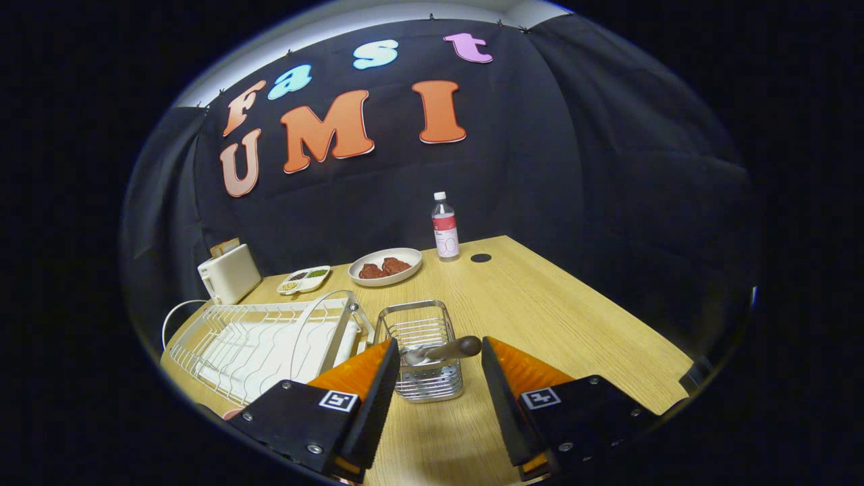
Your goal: Take the plate from the dish rack, then take the spoon from the basket and place it into the plate.
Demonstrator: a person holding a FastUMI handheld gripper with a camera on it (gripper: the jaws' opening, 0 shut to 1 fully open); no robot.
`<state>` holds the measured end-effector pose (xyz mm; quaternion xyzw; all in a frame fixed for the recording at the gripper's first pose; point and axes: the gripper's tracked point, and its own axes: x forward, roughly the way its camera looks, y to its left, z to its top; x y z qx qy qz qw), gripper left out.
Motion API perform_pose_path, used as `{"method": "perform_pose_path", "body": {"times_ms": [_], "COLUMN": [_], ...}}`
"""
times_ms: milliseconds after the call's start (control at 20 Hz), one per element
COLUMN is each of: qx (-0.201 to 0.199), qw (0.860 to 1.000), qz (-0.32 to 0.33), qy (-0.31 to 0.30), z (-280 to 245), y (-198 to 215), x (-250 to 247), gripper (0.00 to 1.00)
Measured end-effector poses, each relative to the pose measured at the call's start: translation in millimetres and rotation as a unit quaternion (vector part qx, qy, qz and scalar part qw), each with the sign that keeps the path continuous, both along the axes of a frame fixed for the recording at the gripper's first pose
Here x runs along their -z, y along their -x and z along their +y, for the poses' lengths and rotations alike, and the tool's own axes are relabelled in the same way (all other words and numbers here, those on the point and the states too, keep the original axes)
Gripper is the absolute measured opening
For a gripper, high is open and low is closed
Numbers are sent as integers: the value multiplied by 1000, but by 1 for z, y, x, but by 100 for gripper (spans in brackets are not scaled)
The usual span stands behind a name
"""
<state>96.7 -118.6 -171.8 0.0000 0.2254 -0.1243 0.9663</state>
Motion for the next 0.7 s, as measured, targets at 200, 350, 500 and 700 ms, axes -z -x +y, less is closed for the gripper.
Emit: {"method": "perform_pose_path", "body": {"times_ms": [200,350,500,700], "qx": [-21,-23,-34,-46], "qw": [999,999,999,999], "qz": [9,5,-1,0], "qy": [28,30,13,4], "z": [7,9,19,27], "y": [-6,-9,-15,-17], "x": [8,3,2,-1], "gripper": [56,38,27,14]}}
